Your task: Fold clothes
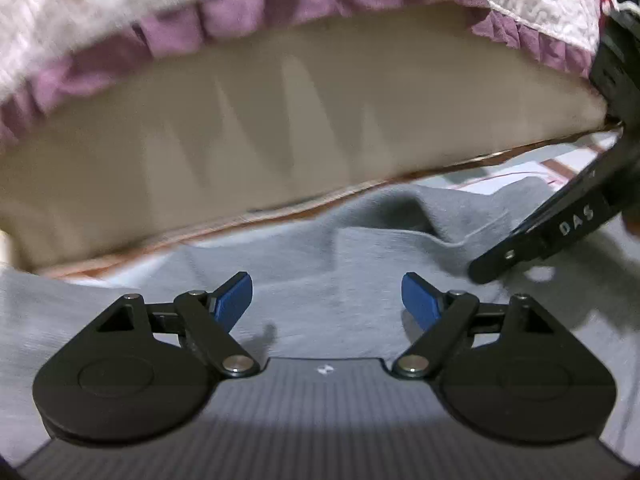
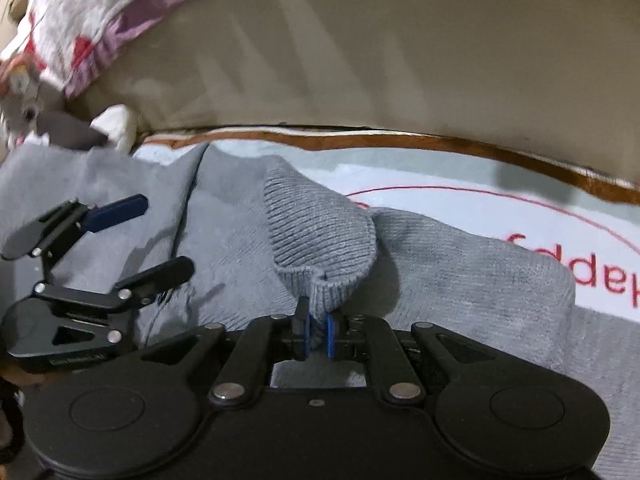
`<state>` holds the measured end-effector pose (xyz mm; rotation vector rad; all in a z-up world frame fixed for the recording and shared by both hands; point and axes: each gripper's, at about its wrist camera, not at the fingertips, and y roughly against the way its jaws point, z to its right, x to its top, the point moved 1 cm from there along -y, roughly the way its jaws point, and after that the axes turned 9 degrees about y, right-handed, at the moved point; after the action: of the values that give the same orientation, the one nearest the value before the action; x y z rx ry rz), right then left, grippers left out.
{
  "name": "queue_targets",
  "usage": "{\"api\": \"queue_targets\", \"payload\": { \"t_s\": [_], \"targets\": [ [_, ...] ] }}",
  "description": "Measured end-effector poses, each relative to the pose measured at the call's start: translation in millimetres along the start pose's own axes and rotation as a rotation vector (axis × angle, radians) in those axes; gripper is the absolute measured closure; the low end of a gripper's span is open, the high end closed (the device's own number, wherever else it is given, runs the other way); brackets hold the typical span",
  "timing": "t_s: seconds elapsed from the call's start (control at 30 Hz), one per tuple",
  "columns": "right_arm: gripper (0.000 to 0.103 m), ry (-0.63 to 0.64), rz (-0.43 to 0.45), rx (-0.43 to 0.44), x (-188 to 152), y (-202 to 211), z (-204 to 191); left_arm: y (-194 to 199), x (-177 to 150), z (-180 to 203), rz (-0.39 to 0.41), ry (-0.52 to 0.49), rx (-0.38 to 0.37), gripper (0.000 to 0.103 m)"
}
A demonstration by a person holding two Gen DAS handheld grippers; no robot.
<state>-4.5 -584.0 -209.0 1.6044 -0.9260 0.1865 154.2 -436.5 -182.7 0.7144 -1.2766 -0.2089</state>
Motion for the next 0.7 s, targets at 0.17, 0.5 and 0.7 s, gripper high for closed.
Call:
{"api": "queue_targets", "payload": {
  "t_s": [0.17, 0.5, 0.7],
  "targets": [
    [0.095, -0.078, 0.031, 0.11, -9.6, 0.1, 26.5, -39.0, 1.6, -9.5, -0.112, 0.179, -0.174, 0.032],
    [0.052, -0.331, -0.027, 0.317, -8.9, 2.9, 56.9, 31.9, 1.9, 12.8, 0.141, -0.02, -0.083, 0.098],
    [0.048, -0.522, 0.029, 0.36, -13.2, 5.5, 76.6, 83.6, -40.0, 41.3, 0.292, -0.312, -0.013, 0.098]
  ]
}}
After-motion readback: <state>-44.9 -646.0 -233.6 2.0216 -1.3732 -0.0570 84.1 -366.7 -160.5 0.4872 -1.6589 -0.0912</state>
